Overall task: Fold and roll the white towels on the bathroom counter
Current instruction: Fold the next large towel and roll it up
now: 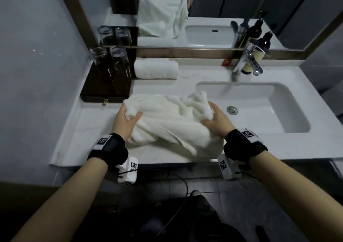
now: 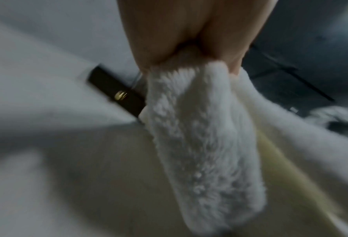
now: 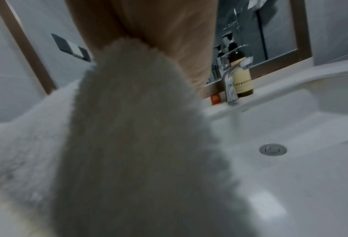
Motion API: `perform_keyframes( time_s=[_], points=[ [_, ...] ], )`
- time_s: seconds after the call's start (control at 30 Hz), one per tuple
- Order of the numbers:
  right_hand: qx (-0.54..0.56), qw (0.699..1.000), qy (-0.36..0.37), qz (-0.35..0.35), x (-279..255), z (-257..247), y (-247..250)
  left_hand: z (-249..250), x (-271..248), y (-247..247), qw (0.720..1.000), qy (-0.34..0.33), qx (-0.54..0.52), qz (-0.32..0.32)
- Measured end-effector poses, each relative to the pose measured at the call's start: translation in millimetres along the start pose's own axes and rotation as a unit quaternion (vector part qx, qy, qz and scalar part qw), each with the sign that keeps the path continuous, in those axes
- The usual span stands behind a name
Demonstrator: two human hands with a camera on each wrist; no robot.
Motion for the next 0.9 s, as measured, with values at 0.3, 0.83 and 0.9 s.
perform_keyframes(
  time_s=[0.3,0.83,0.9],
  points=[
    [0.234,0.966,-0.105,0.039,12.1,39.6,60.6,61.2,16.9,18.5,0.868,-0.207,0.448,-0.058],
    [0.151,0.971,-0.003,0.187,-1.7,98.4,139.8,99.5,-23.6,-1.9,0.89,-0.23,0.381,0.096],
    [0.151,0.979,-0.04,0.13,-7.9,119.8,122.0,62.6,-46.7,-43.3,0.862,-0.208,0.461,-0.032]
  ],
)
Point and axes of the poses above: each hand's wrist, its own x-axis towards the middle knuckle, its own y-axis out of the back of the hand, z = x × y, the point moved 8 cm from there along x, towards the middle knuckle, and after that the axes turned 1 degree about x, right-handed, at the moved point
